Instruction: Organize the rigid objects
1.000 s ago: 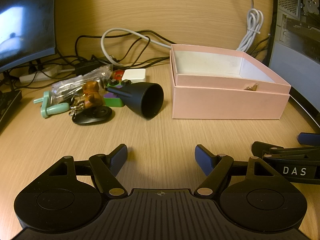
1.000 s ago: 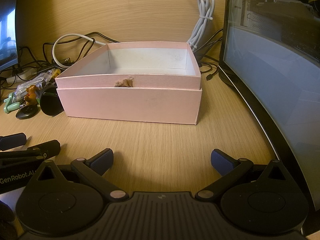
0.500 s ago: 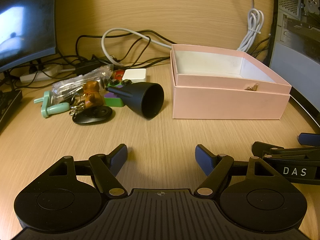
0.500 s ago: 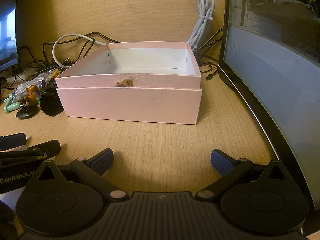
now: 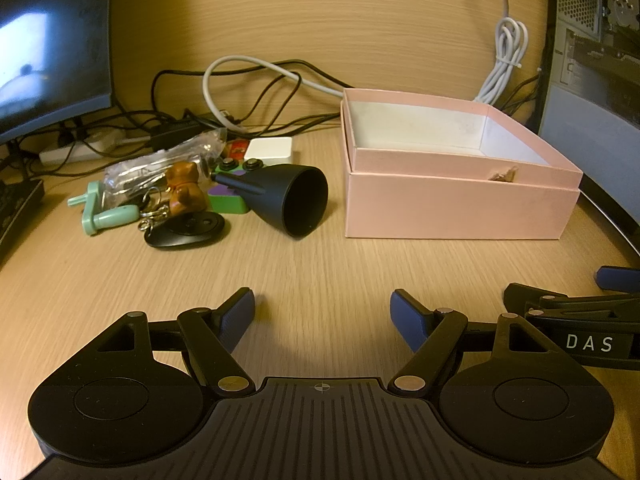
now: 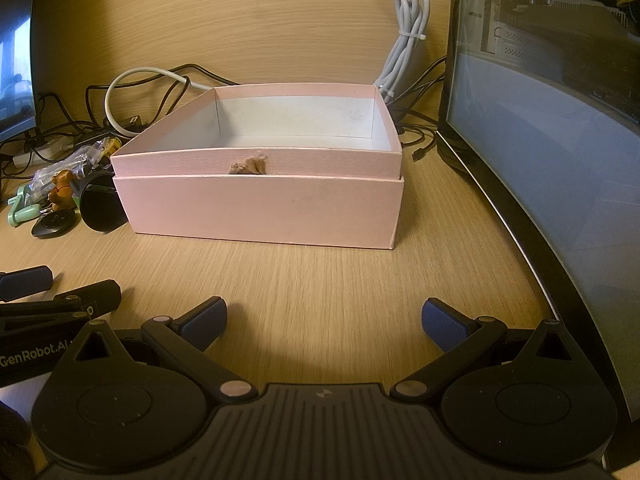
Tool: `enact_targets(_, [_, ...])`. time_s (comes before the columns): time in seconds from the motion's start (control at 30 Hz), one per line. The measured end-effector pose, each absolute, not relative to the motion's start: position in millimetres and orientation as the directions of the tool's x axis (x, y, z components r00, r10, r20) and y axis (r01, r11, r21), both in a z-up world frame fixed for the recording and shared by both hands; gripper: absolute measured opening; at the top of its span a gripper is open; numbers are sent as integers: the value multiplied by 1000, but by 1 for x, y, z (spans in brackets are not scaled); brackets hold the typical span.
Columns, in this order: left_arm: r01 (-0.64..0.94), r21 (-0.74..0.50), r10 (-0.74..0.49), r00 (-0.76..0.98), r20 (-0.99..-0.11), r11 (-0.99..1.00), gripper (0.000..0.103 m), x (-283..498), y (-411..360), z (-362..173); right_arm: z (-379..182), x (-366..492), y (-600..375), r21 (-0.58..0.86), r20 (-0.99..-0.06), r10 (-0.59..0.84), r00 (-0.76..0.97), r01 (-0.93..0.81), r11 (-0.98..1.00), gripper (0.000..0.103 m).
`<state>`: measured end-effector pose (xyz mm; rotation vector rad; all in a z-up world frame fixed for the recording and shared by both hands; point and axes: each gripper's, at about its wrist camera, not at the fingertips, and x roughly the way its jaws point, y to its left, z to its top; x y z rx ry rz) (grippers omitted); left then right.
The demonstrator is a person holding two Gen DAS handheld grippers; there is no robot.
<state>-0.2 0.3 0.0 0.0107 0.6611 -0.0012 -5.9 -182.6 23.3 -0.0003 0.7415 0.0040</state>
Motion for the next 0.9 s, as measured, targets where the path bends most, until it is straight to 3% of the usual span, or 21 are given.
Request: enact_targets(0.9, [-11, 13, 17, 789, -614, 1000, 81, 0, 0, 0, 22, 0, -184, 3, -674, 19, 738, -23, 1000, 103])
